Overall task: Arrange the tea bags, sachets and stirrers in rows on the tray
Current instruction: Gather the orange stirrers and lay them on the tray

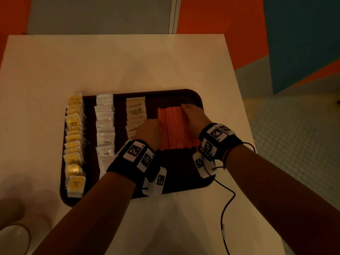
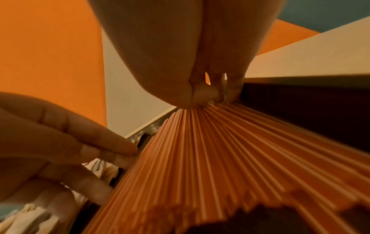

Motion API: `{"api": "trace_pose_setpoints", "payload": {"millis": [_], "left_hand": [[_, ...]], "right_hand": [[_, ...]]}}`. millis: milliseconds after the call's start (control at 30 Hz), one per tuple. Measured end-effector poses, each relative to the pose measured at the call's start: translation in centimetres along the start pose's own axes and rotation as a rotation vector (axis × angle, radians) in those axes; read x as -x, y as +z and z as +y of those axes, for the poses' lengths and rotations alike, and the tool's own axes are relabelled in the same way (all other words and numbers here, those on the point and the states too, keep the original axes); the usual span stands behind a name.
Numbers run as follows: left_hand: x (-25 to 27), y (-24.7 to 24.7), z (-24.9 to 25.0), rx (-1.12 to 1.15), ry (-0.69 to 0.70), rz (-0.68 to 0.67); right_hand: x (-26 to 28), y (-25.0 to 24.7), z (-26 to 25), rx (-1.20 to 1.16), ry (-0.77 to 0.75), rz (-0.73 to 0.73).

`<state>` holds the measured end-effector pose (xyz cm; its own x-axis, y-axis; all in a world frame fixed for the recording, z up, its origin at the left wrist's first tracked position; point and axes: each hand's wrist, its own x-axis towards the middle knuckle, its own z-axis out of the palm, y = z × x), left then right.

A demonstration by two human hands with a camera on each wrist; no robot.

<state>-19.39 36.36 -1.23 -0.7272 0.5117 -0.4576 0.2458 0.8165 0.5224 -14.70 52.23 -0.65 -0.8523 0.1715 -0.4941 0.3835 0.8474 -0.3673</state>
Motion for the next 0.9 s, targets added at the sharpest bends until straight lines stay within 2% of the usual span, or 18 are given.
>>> {"api": "trace_pose_setpoints", "payload": {"millis": [167,200,333,400,567,733,800,900], "left_hand": [[-0.2,0.2,-0.4,0.033,0.020,0.034],[-0.2,0.2,-0.4,0.034,0.018,0.037],[-0.1,0.0,-0.1,0.025,0.018,0.013],[0.0,-0.1,0.1,0.013,0.021,0.007],[0.0,0.2,0.3,-0.056,0.016,0.023],[0.6,-0.3,0.4,0.007,0.011,-0.004],[2.0,-1.3,0.6,0.072,0.026,0.020],[6.2,-2.7,-0.3,0.363,-0.039,0.053]], "right_hand": [[2.4,-1.4,0.9,-0.111,0.026,0.199],[3.3,-1.6,1.1,-0.060,0.044,0.156],[6.4,0.0,1.4,0.254,0.088,-0.313],[7.1,1.1,1.6,0.315,0.075,-0.379],[6.9,2.0,2.4,0.283,0.036,-0.265],[6.8,2.1,2.7,0.200,0.045,-0.248],[7.6,2.4,2.8,0.090,0.036,-0.127],[9.8,3.2,3.1,-0.218,0.040,0.170]]}}
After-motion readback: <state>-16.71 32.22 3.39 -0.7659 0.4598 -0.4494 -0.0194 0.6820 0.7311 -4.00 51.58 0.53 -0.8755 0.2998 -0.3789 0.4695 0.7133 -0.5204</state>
